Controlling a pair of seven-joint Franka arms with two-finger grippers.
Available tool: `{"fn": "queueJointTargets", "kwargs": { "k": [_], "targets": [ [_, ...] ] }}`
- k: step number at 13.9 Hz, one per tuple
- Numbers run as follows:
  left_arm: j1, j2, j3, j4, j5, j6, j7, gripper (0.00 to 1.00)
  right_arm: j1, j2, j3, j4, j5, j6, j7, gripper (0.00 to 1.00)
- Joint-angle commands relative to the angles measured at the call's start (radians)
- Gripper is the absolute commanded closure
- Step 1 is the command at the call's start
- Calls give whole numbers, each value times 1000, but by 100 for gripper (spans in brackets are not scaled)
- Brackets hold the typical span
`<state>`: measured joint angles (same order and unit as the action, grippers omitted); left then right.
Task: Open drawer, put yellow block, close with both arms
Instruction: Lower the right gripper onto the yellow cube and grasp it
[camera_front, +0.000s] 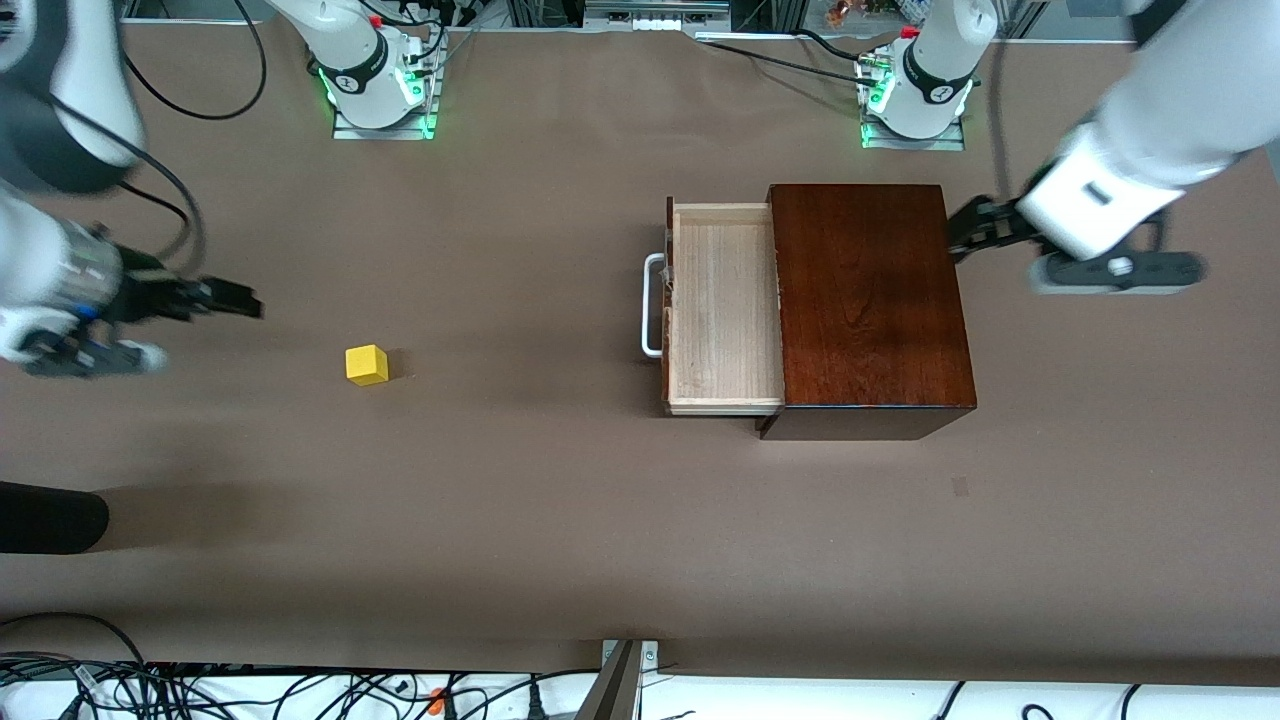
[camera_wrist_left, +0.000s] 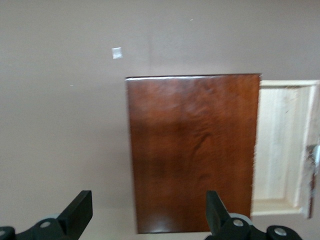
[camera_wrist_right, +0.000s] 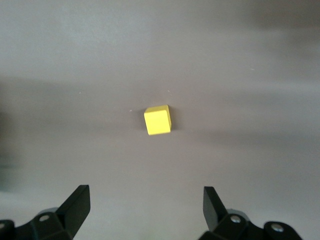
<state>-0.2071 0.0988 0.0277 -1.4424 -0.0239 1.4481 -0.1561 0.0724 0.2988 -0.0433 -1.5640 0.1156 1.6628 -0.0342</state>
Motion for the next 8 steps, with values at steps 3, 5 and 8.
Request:
{"fn": "queueJointTargets", "kwargs": {
  "k": [3,5,8],
  "targets": [
    [20,-131,75,-161,-28,29,168,0,33,74,-4,-117,-4,194,5,0],
    [35,-131,68,-167,-25,34,168,0,44,74,-4,-232,-4,351,5,0],
    [55,-128,51,-167,-18,40,168,0,63,74,-4,-373,-2,544,5,0]
  ]
}}
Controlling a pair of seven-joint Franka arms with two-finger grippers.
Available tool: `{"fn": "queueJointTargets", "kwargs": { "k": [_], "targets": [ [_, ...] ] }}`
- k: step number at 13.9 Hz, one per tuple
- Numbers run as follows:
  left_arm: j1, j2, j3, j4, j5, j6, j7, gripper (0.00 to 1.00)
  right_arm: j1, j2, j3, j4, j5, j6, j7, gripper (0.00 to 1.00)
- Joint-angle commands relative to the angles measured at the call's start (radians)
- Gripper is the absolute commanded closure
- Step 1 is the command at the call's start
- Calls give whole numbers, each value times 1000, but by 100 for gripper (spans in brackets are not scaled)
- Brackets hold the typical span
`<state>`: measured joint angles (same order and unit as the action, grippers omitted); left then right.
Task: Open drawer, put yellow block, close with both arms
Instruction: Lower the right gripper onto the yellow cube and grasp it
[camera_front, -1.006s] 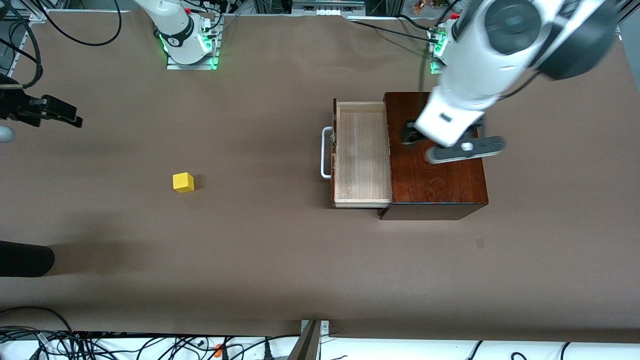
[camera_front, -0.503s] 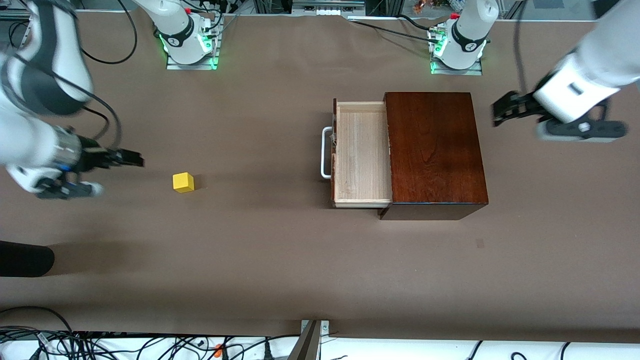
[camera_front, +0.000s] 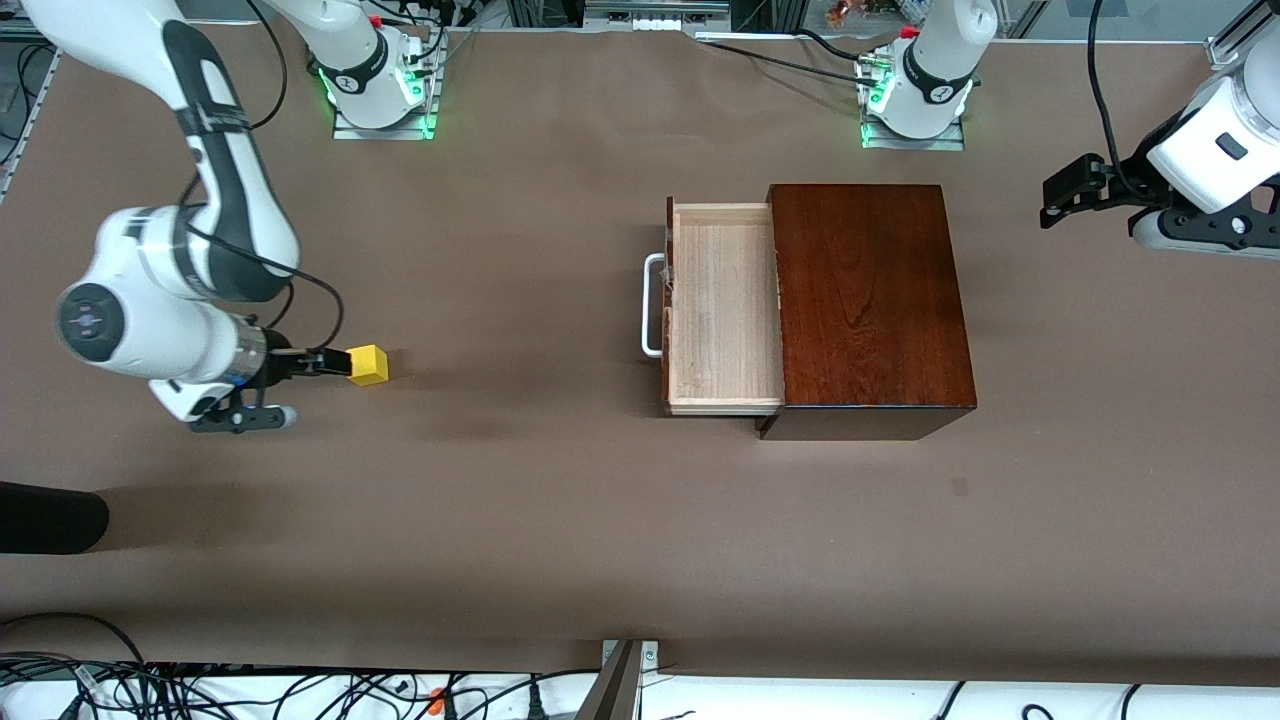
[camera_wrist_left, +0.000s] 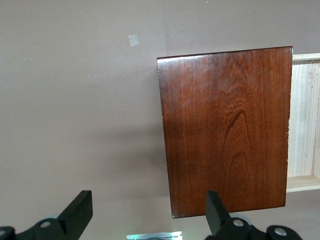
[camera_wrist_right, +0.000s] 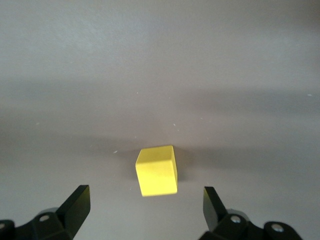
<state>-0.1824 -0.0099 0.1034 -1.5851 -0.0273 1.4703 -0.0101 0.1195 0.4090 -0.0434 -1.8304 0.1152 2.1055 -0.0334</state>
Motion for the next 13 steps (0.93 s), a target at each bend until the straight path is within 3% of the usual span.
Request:
{"fn": "queueJointTargets", "kwargs": {
  "k": [1,4,11,12,13],
  "targets": [
    [46,-19,-42,-24,-14,24,22,0,19,-36,-4,-153,-2,160,4,0],
    [51,-19,-47,-24,-14,27,22,0,25,-36,-4,-272,-3,344,1,0],
    [51,-15,-47,-13,-11,25,22,0,66,28,-7,-280,-26,412,0,0],
    [51,-13,-47,-9,-10,24,22,0,66,39,-9,-288,-26,433,-2,1],
    [49,-13,-48,-12,-10,19,22,0,68,42,-9,-302,-26,458,-6,10]
  ]
}}
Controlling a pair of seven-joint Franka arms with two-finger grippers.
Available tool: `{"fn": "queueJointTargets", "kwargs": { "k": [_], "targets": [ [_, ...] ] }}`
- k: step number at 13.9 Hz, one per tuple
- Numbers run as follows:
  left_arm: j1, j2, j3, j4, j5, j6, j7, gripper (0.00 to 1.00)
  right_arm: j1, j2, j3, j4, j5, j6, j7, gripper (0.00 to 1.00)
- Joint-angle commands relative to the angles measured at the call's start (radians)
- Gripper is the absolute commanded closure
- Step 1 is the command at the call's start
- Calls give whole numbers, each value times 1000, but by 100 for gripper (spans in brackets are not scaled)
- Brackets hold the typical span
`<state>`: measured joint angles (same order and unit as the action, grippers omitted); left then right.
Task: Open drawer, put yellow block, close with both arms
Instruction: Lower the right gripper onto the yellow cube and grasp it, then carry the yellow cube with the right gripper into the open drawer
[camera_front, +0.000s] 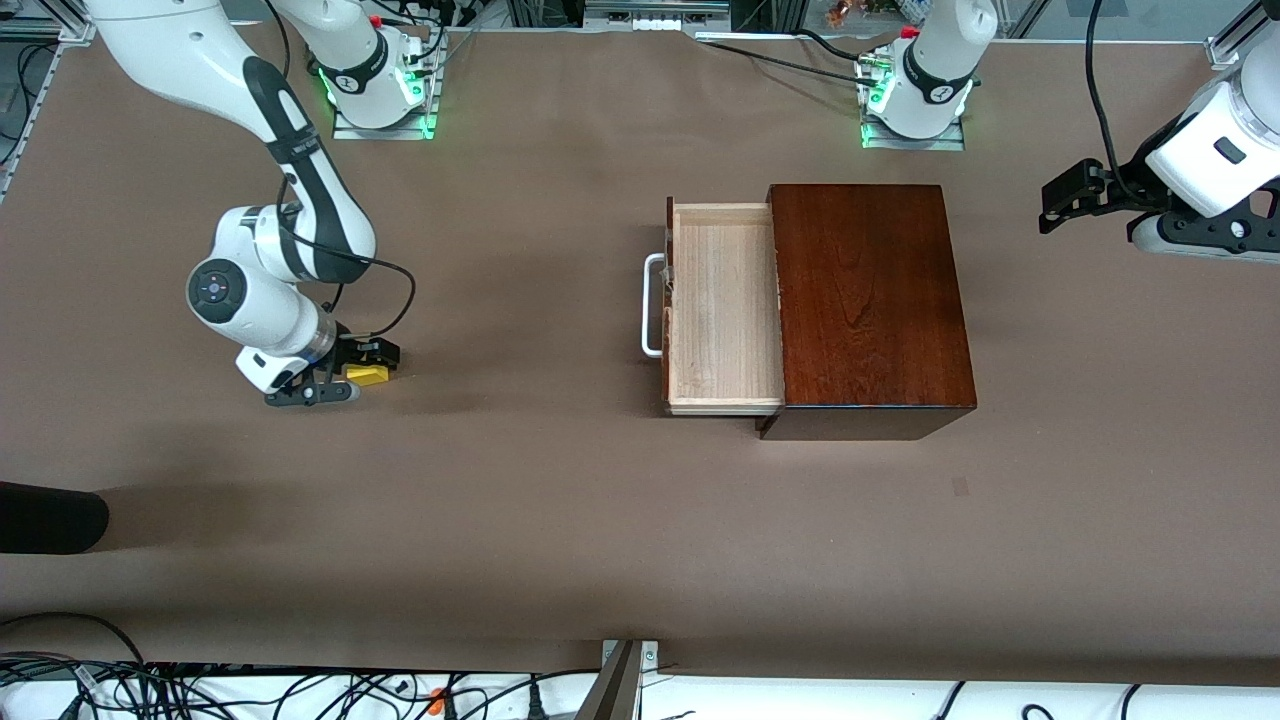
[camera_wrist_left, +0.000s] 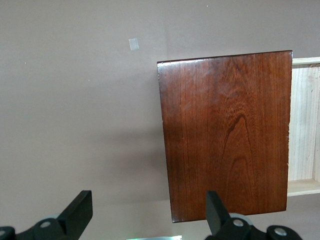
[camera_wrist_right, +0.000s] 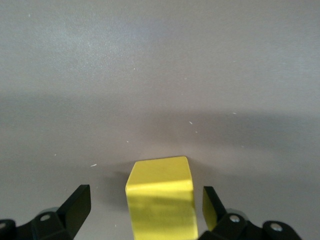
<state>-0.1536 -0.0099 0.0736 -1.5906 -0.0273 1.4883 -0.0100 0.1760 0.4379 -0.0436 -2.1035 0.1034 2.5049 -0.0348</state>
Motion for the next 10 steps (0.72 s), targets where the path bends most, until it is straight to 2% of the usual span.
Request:
{"fn": "queueJointTargets", "kwargs": {
  "k": [1,3,5,6,7,10],
  "targets": [
    [20,-13,-18,-5,-10,1,22,0,11,13,-9,-53,-14,84,-7,24],
    [20,-12,-20,-5,-10,0,22,0,11,13,-12,-75,-14,106,-26,47],
    [20,-10,-20,-3,-11,1,22,0,11,-1,-12,-70,-14,97,-50,77],
    [20,-9,-18,-2,-11,1,21,0,11,-16,-9,-61,-14,72,-45,84],
    [20,-9,-18,-2,-11,1,21,0,13,-28,-6,-24,-14,16,-36,84],
    [20,-2,-18,3,-10,3,22,0,63,-13,-2,254,-8,-335,155,84]
  ]
}}
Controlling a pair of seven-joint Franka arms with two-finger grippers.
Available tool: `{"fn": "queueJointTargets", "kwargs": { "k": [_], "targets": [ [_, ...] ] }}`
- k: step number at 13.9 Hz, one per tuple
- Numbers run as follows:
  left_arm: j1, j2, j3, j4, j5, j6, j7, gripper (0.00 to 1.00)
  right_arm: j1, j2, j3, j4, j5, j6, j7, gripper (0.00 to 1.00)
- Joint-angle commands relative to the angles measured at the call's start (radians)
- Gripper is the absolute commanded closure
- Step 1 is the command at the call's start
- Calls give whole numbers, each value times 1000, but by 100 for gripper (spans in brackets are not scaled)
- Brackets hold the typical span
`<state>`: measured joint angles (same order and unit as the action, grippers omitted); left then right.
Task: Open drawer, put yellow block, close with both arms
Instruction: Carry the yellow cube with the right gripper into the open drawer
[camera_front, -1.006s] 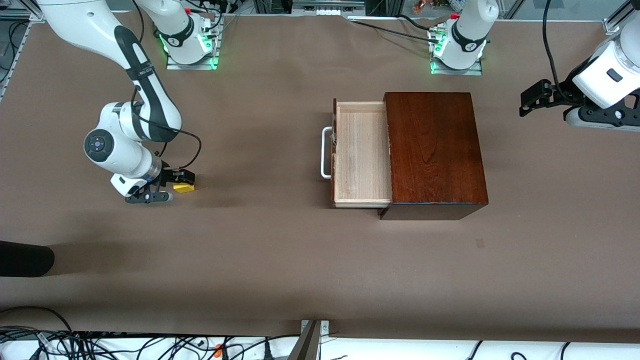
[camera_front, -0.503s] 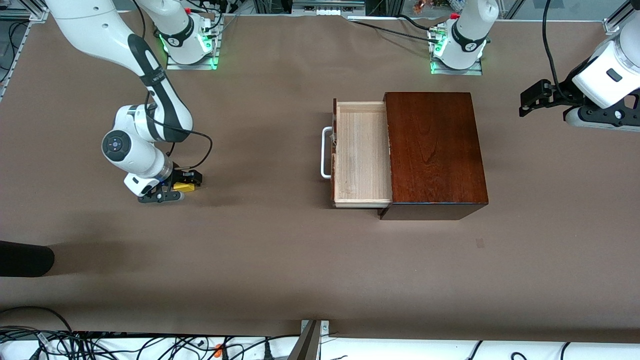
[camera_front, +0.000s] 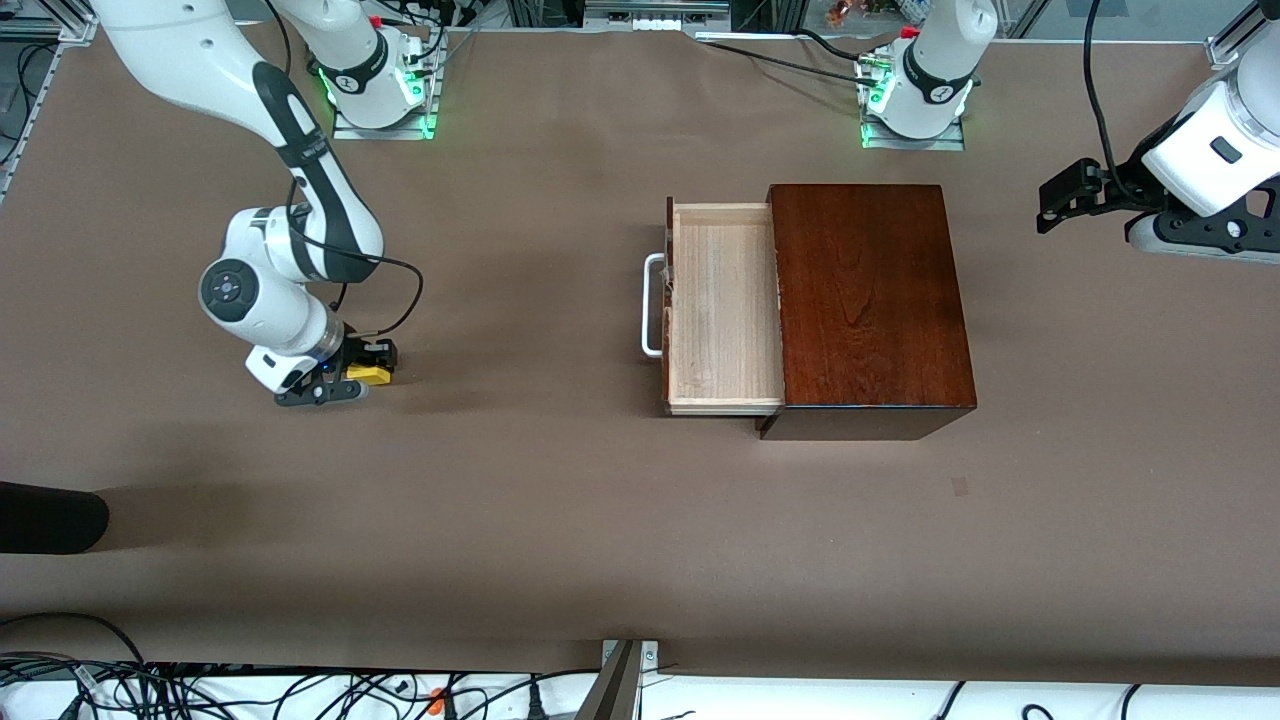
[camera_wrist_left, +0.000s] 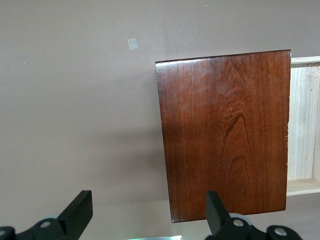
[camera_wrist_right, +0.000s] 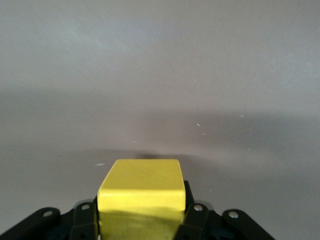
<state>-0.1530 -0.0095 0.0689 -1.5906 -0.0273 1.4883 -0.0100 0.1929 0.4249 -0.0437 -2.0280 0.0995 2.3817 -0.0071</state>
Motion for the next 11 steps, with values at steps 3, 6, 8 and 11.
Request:
{"fn": "queueJointTargets", "kwargs": {
  "k": [3,6,8,11],
  "targets": [
    [20,-3,-14,3,-10,3,22,0,126,21,-1,360,23,-415,402,84],
    [20,-3,-15,3,-11,3,22,0,210,21,-1,428,170,-437,644,84],
    [20,-3,-14,3,-11,3,22,0,290,17,-2,472,230,-438,848,83],
    [20,-3,-14,6,-11,3,22,0,408,14,-1,552,233,-466,1173,80]
  ]
}}
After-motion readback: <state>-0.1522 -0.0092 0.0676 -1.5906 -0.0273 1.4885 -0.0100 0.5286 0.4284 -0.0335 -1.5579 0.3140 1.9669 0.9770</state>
